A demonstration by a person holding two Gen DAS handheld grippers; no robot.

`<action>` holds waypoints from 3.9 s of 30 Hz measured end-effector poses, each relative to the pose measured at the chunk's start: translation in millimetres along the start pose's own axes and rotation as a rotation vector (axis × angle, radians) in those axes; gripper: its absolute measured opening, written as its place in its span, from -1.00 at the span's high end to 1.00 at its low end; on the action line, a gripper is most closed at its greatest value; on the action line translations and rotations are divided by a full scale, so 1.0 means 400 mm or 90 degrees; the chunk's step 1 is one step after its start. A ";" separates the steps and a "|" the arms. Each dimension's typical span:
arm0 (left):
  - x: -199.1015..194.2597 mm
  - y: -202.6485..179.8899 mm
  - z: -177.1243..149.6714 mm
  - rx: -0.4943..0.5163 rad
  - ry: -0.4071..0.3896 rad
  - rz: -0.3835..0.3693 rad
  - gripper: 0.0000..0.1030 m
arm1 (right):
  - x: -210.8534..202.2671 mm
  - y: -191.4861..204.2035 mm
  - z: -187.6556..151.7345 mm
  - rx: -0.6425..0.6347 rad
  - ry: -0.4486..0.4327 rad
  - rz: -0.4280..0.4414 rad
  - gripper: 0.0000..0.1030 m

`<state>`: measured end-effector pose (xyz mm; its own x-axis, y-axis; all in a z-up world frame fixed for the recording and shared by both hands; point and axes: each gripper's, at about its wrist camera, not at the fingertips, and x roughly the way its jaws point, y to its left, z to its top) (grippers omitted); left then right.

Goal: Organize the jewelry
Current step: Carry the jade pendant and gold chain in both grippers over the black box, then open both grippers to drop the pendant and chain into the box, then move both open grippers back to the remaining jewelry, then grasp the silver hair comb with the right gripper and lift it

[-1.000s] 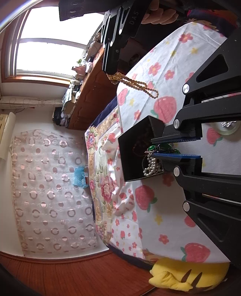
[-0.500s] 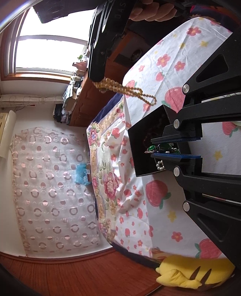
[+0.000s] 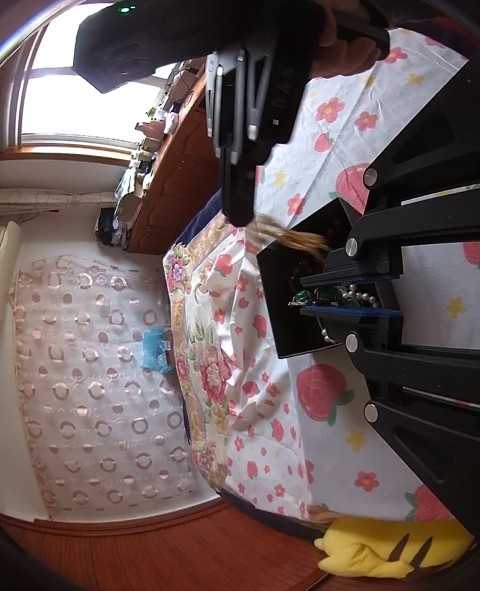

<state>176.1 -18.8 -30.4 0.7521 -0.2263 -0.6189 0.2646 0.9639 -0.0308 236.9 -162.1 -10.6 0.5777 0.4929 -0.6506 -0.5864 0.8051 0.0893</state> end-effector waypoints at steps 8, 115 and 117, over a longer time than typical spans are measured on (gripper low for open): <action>0.049 -0.007 0.029 0.014 -0.004 0.000 0.83 | -0.011 -0.045 -0.034 0.023 0.008 -0.024 0.77; -0.063 -0.095 -0.375 0.005 0.134 -0.059 -0.35 | -0.206 0.091 -0.348 0.062 0.005 0.087 0.96; -0.057 -0.110 -0.375 0.014 0.138 -0.063 -0.39 | -0.216 0.084 -0.344 0.060 -0.001 0.079 0.96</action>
<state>56.8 -34.8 -132.8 0.5747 -0.2819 -0.7683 0.3455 0.9346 -0.0845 89.1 -223.3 -55.2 0.5050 0.5910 -0.6290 -0.5976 0.7653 0.2392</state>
